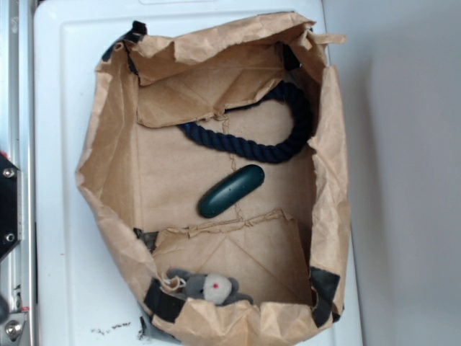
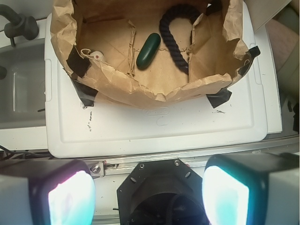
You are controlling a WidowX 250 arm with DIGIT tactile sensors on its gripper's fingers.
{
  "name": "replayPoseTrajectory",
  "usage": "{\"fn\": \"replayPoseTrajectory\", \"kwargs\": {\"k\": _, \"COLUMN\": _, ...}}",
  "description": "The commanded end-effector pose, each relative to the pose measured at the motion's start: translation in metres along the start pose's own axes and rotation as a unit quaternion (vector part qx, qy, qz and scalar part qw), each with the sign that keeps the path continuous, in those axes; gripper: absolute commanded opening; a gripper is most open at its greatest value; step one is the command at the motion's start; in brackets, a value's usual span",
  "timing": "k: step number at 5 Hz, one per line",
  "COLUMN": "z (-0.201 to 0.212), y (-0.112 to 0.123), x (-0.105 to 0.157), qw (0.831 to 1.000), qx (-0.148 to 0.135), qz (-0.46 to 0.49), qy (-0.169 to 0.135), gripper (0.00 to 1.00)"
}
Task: Grab the plastic pickle.
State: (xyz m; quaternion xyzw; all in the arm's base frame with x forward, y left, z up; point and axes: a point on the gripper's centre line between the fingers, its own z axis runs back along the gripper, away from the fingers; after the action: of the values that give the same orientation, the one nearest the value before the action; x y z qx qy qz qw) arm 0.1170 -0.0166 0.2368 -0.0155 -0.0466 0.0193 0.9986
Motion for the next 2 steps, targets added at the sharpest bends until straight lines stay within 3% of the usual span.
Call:
{"fn": "replayPoseTrajectory", "kwargs": {"k": 1, "z": 0.0, "y": 0.0, "x": 0.0, "qw": 1.0, "qx": 0.0, "qz": 0.0, "qy": 0.0, "gripper": 1.0}}
{"fn": "replayPoseTrajectory", "kwargs": {"k": 2, "z": -0.011, "y": -0.019, "x": 0.037, "qw": 1.0, "qx": -0.007, "qz": -0.005, "qy": 0.029, "gripper": 1.0}}
